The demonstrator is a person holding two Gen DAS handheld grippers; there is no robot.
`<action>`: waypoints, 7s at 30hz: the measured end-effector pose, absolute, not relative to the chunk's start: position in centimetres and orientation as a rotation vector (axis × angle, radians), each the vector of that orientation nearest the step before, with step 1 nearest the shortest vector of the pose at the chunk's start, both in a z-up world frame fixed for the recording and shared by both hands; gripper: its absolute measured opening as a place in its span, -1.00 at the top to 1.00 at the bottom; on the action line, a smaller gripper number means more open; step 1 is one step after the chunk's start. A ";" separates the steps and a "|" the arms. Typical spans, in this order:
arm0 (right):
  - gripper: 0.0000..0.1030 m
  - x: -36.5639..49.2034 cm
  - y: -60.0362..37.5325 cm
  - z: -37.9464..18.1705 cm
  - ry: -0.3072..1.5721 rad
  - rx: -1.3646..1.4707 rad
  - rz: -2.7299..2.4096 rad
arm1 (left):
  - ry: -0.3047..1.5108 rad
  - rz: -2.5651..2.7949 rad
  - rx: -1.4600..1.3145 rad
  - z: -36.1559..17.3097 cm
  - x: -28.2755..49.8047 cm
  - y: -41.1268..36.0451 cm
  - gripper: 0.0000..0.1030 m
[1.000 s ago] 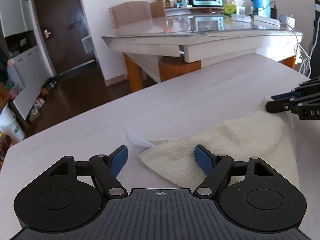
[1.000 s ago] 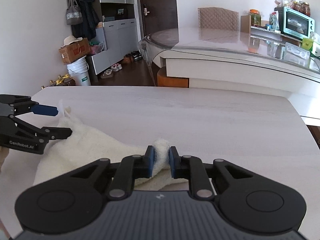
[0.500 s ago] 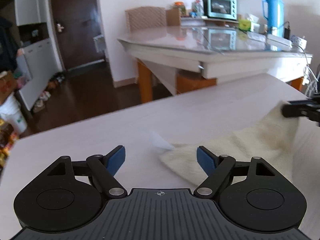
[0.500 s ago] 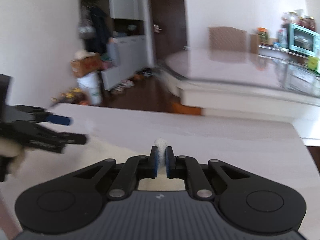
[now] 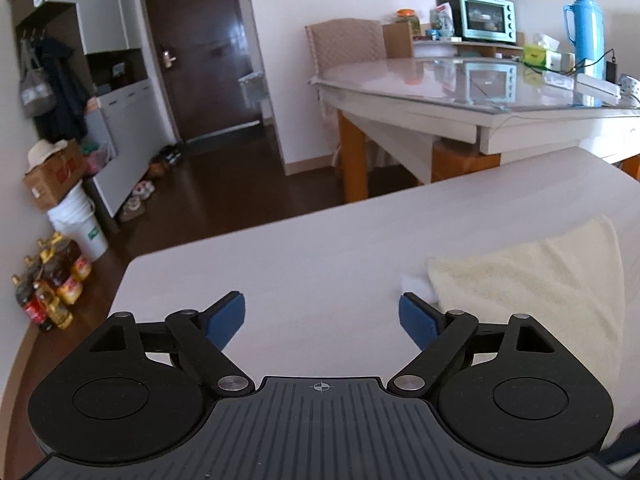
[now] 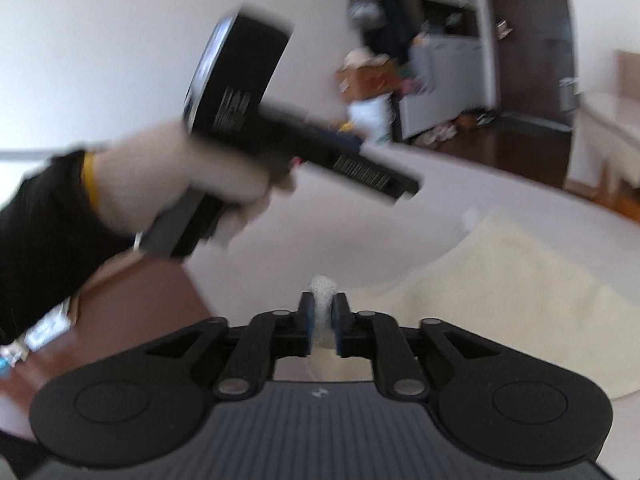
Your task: Fold towel
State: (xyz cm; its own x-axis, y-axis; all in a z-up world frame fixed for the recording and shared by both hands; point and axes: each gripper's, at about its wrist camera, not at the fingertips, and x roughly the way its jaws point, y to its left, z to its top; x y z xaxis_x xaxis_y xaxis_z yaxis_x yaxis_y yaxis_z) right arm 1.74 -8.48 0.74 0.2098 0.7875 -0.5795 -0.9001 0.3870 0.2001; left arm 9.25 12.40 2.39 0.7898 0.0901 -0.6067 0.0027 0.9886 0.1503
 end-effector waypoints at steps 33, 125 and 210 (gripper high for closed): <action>0.24 12.1 -15.9 0.2 0.603 -0.156 0.788 | 0.689 -0.321 0.070 -0.7 16.2 8.7 0.88; 0.90 -1.2 -28.1 2.1 0.540 -0.472 0.635 | 0.465 -0.991 0.985 -2.3 -5.3 3.1 0.69; 0.92 18.9 -30.3 -0.3 0.751 0.040 0.579 | 0.765 -0.525 0.380 -0.2 20.0 8.5 0.88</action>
